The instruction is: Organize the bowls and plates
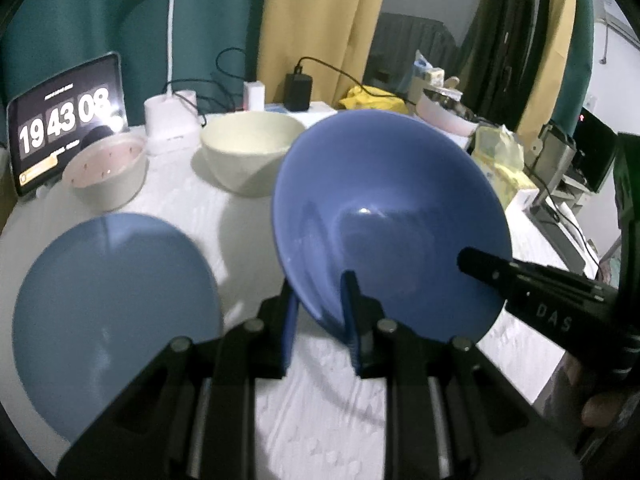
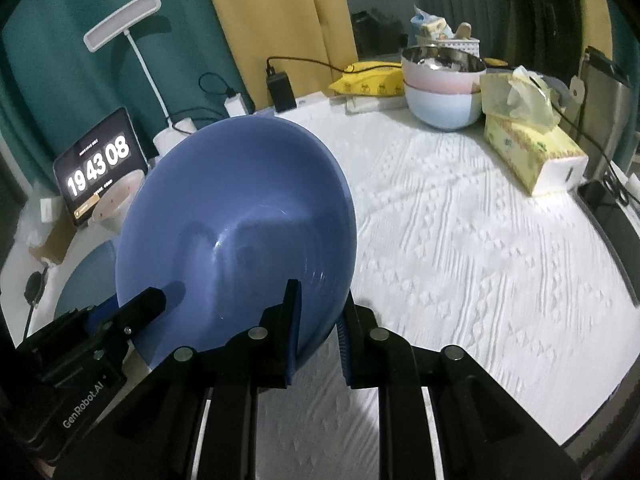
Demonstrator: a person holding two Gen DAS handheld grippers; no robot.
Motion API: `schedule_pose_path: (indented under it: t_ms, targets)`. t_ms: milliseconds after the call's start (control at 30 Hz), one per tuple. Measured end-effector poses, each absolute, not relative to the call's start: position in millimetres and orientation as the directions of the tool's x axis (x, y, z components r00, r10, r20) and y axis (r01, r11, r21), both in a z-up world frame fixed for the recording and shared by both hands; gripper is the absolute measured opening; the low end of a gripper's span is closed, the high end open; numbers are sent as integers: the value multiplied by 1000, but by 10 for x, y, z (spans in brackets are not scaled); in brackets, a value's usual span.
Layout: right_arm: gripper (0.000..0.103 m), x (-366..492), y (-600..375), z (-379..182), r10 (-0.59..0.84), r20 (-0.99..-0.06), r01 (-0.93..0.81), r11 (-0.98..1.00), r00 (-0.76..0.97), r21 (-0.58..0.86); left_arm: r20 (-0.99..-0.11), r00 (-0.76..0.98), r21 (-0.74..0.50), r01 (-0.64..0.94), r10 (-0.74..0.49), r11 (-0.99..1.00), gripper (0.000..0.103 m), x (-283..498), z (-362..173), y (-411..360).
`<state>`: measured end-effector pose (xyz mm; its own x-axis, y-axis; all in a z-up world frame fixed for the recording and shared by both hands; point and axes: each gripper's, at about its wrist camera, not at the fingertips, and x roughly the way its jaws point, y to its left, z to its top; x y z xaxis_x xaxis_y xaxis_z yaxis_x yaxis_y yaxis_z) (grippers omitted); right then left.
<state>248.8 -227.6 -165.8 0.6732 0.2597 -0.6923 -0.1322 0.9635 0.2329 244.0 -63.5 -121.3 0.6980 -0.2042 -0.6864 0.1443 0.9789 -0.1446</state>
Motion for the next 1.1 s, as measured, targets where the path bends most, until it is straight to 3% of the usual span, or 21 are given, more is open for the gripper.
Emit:
schedule_pose_path:
  t_ms: [500,700,1100]
  targets:
    - [18,2417,-2237,-1646,270,-709,-125,960,651,250,-700,686,-145,137,-199,980,23,2318,-1228,-560]
    - [28,2377,-2257,-1569,276,-698,-128,958,661,257,-705,680,-145,141,-202,979,23,2289,-1211,-553]
    - [30,2318,-2330,-1429,267,-673,-118,958,690,260,-708,668,-154,171,-229,973,29,2252,-1121,-555]
